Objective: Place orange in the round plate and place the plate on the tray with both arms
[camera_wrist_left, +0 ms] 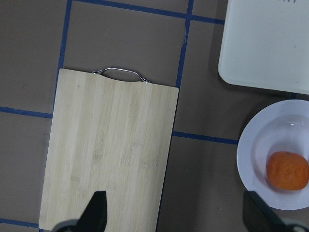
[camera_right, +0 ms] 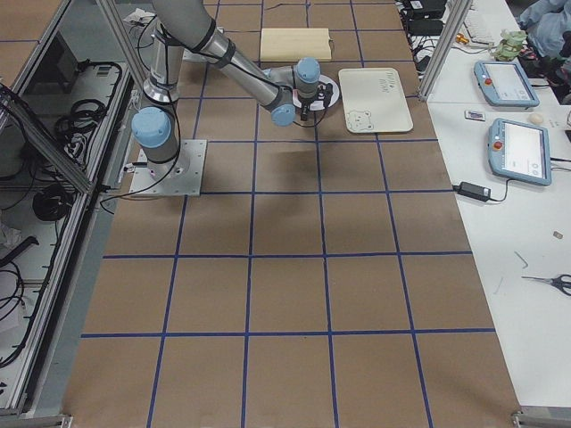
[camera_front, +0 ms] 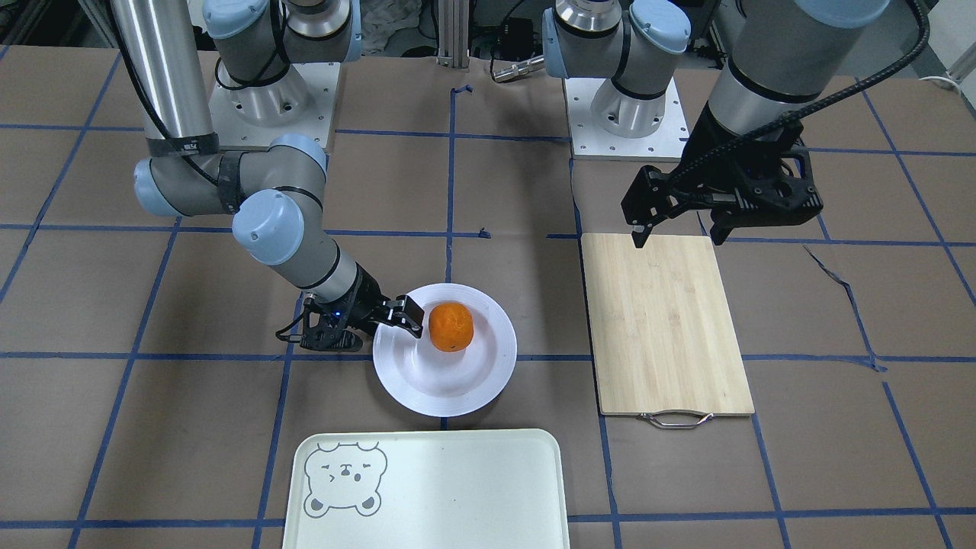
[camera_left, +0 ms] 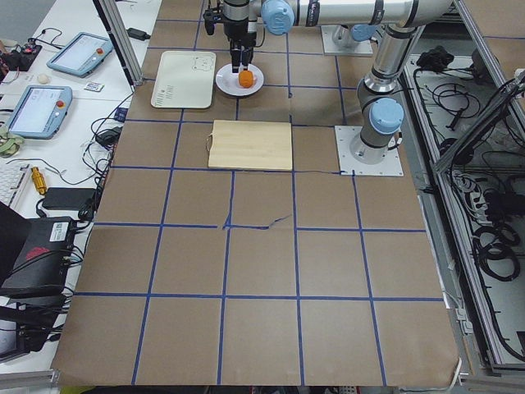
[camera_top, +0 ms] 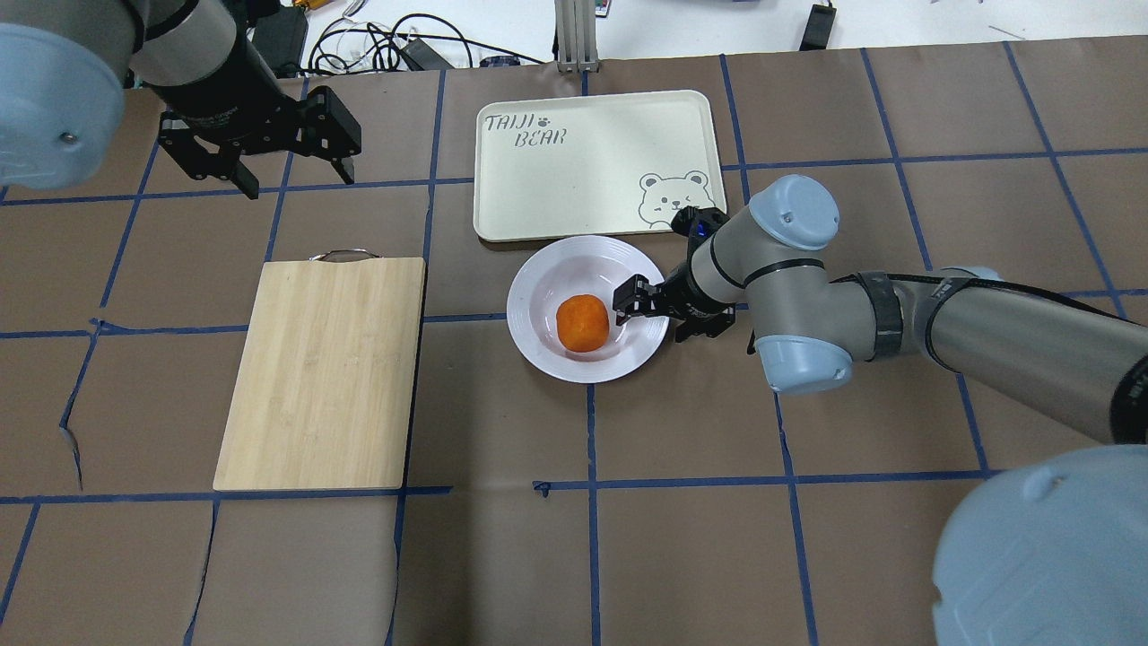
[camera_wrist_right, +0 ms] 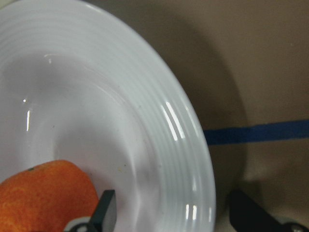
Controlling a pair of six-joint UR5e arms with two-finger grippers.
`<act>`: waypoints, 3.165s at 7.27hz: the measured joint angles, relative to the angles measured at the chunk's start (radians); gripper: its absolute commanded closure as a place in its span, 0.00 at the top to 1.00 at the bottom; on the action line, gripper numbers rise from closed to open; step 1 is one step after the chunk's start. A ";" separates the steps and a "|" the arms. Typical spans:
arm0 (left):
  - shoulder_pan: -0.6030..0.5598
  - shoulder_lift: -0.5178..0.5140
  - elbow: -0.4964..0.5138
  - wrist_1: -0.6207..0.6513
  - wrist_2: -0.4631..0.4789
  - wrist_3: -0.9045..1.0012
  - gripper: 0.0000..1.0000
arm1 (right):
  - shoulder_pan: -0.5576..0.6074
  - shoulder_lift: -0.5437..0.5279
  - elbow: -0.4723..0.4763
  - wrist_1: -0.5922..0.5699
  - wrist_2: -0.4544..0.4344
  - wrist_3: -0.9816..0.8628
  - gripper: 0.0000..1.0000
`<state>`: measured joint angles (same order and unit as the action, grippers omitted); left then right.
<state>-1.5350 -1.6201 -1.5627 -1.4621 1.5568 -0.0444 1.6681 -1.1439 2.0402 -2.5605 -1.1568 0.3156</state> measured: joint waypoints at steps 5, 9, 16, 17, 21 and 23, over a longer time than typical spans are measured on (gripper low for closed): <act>0.010 0.018 -0.011 -0.012 0.049 0.009 1.00 | -0.005 -0.007 -0.052 0.016 0.014 0.097 0.00; 0.011 0.021 -0.002 -0.021 0.008 0.051 1.00 | -0.028 0.028 -0.248 0.095 0.078 0.161 0.00; 0.008 0.026 -0.002 -0.021 0.007 0.083 1.00 | -0.076 0.313 -0.632 0.114 0.015 0.140 0.99; 0.009 0.029 -0.003 -0.021 0.008 0.094 1.00 | -0.082 0.311 -0.639 0.127 0.004 0.140 1.00; 0.008 0.034 -0.010 -0.017 0.007 0.102 1.00 | -0.134 0.141 -0.642 0.354 -0.288 -0.135 1.00; 0.009 0.036 -0.012 -0.020 0.007 0.103 1.00 | -0.133 -0.061 -0.636 0.654 -0.403 -0.239 1.00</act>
<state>-1.5259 -1.5844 -1.5745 -1.4819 1.5640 0.0582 1.5350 -1.2052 1.4038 -1.9064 -1.5593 0.0763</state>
